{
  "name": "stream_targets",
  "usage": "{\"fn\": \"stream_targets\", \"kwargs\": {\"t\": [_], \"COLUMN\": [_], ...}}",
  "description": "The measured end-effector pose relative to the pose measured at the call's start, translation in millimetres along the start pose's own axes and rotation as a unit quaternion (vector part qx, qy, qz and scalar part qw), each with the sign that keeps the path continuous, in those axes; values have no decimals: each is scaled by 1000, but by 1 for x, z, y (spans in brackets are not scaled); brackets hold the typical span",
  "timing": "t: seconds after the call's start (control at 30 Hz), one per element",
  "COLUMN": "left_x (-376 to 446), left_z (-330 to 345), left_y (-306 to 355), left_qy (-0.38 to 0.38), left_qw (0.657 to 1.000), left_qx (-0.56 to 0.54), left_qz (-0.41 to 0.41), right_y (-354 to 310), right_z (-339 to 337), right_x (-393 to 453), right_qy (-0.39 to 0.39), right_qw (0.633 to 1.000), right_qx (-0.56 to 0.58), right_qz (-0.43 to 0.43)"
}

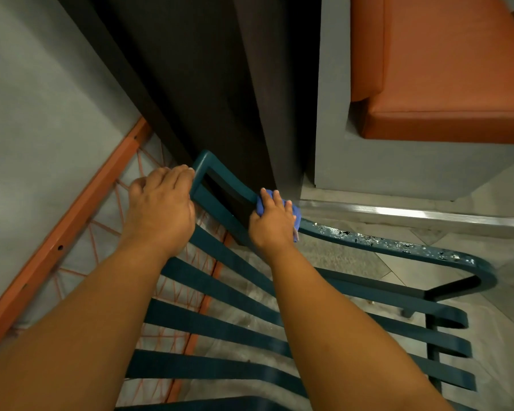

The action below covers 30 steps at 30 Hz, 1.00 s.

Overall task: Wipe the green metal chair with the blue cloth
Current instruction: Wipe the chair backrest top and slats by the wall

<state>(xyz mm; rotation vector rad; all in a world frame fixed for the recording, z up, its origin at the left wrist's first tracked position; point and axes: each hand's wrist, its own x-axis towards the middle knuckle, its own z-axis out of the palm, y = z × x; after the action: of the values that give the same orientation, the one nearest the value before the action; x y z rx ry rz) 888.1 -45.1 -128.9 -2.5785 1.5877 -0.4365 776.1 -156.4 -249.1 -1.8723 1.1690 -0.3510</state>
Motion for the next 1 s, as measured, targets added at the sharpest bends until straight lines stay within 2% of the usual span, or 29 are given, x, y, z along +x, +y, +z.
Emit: {"fn": "stream_targets", "kwargs": {"t": [0.1,0.2,0.23,0.3,0.37,0.43,0.5,0.57,0.67,0.73,0.83,0.93,1.0], "left_x": [1,2,2,2,2,1,1,2,2,2,2,2,2], "left_z": [0,0,0,0,0,0,1,3,3,3,2,2,2], "left_y": [0,-1,-1,-2,-2,-1,-1,-1,-2,-1,-1,0,0], "left_qy": [-3,-4,-4,-3,-2,0,2,5,10,8,4,3,4], "left_qw": [1000,1000,1000,1000,1000,1000,1000,1000,1000,1000,1000,1000,1000], "left_qx": [0,-7,-8,-13,-17,-15,-13,-10,-6,-4,0,1,2], "left_qz": [2,1,1,-1,-2,-2,0,2,6,6,4,3,2], "right_y": [2,27,30,25,16,8,-5,-25,-40,-31,-3,8,-6], "right_z": [1,2,-1,-13,-29,-37,-36,-26,2,10,9,4,0], "right_x": [-4,-11,-9,-3,3,4,1,-3,-7,-7,-10,-6,0], "right_qy": [-4,-11,-14,-15,19,68,90,71,6,5,-6,-4,-7], "right_qw": [996,991,992,993,977,955,942,940,970,977,994,995,997], "right_qx": [43,5,8,91,214,281,316,333,192,113,24,-94,-70], "right_qz": [-82,-133,-126,-70,16,69,69,8,-147,-178,-109,-34,-11]}}
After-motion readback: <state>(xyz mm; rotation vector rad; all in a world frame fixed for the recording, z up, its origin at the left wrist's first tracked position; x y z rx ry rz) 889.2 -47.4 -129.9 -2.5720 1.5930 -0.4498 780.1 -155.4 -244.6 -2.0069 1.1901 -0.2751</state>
